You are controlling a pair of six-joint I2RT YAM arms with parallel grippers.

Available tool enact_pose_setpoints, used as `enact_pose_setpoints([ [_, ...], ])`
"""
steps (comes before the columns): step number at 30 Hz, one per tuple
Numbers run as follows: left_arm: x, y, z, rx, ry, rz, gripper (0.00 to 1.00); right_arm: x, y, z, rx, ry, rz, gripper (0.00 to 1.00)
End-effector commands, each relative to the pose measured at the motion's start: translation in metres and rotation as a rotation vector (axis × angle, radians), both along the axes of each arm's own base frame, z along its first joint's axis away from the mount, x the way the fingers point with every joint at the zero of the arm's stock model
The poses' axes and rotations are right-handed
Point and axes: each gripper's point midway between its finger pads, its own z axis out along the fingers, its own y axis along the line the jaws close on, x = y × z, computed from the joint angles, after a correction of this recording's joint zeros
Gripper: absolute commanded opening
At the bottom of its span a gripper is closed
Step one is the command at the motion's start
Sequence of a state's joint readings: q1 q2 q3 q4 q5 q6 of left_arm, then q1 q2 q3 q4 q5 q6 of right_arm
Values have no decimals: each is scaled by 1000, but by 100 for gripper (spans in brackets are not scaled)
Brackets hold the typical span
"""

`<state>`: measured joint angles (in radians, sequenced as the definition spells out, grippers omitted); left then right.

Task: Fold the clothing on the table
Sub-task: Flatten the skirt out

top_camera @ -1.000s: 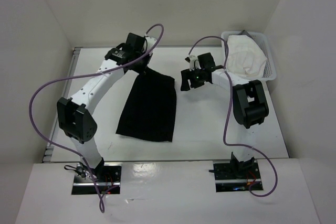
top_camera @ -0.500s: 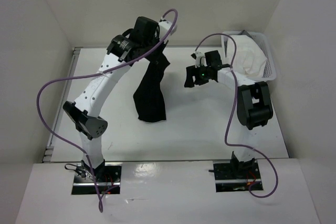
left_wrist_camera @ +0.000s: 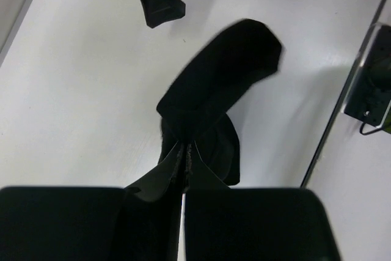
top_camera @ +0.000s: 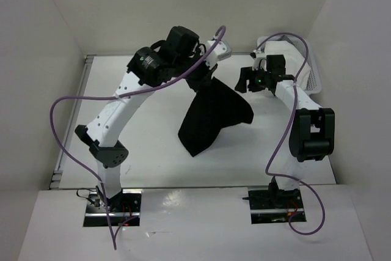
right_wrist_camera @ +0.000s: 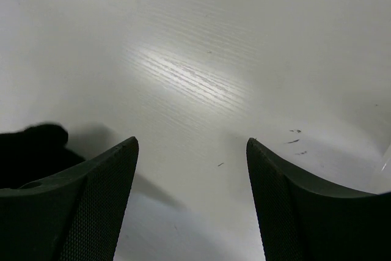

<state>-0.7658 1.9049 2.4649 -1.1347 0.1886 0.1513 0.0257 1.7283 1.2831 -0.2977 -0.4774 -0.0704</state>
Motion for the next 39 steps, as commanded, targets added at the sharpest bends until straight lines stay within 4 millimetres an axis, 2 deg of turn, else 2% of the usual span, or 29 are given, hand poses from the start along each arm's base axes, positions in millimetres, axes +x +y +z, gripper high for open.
enact_pose_setpoints([
  [1, -25, 35, 67, -128, -112, -30, 0, 5, 6, 18, 22, -69, 11, 76],
  [2, -23, 42, 68, -135, -106, -23, 0, 8, 7, 17, 30, -63, 4, 76],
  [3, -15, 46, 56, -132, -75, -3, 0, 10, 7, 15, 30, -63, 4, 76],
  [4, -7, 65, 56, -140, -78, 39, 0, 10, 7, 15, 36, -58, -1, 76],
  [5, 1, 73, 44, -134, -54, 74, 0, 10, 12, 18, 37, -67, 10, 76],
  [6, 11, 77, 38, -138, -62, 95, 0, 10, 17, 13, 37, -55, 20, 76],
  [7, 17, 92, 2, -93, 2, 138, 0, 10, 17, 13, 37, -55, 20, 76],
  [8, 26, 96, -8, -96, -4, 158, 2, 12, 20, 17, 28, -66, 19, 76],
  [10, 38, 114, -43, -67, 56, 220, 2, 12, 23, 12, 22, -57, 23, 76],
  [11, 40, 120, -74, -39, 113, 234, 2, 13, 28, 16, 22, -66, 32, 76],
  [13, 51, 133, -114, -2, 193, 285, 2, 13, 33, 20, 29, -71, 38, 76],
  [15, 59, 143, -165, 49, 285, 329, 2, 12, 39, 15, 29, -60, 50, 76],
  [16, 64, 151, -180, 57, 321, 360, 2, 13, 37, 14, 22, -60, 42, 76],
  [17, 67, 154, -208, 87, 377, 373, 2, 12, 42, 14, 22, -60, 52, 76],
  [19, 80, 170, -226, 118, 388, 429, 2, 13, 41, 10, 15, -52, 44, 76],
  [20, 81, 170, -240, 136, 419, 430, 2, 11, 44, 8, 8, -43, 48, 76],
  [22, 92, 182, -251, 134, 432, 479, 2, 6, 45, 7, -19, -44, 68, 76],
  [25, 106, 191, -253, 134, 422, 548, 2, -6, 67, 8, -90, -58, 147, 76],
  [27, 115, 206, -259, 131, 439, 602, 2, -15, 84, 20, -136, -103, 191, 76],
  [28, 122, 209, -253, 105, 431, 631, 2, -31, 103, 12, -184, -103, 225, 76],
  [29, 125, 219, -260, 103, 453, 662, 2, -36, 113, 22, -207, -153, 247, 76],
  [30, 129, 225, -264, 104, 461, 676, 2, -45, 120, 18, -232, -162, 264, 76],
  [31, 130, 231, -264, 93, 472, 716, 2, -56, 138, 20, -264, -191, 294, 76],
  [33, 133, 245, -277, 82, 515, 749, 2, -68, 153, 27, -292, -243, 315, 76],
  [34, 133, 249, -277, 72, 520, 754, 2, -79, 170, 28, -309, -260, 357, 76],
  [36, 133, 251, -281, 63, 539, 765, 2, -85, 178, 36, -338, -306, 356, 76],
  [37, 133, 257, -289, 65, 553, 778, 2, -96, 191, 33, -351, -323, 396, 76],
  [38, 128, 260, -295, 65, 576, 781, 2, -97, 195, 35, -368, -341, 385, 75],
  [39, 131, 260, -294, 59, 565, 780, 2, -102, 200, 36, -392, -359, 406, 75],
])
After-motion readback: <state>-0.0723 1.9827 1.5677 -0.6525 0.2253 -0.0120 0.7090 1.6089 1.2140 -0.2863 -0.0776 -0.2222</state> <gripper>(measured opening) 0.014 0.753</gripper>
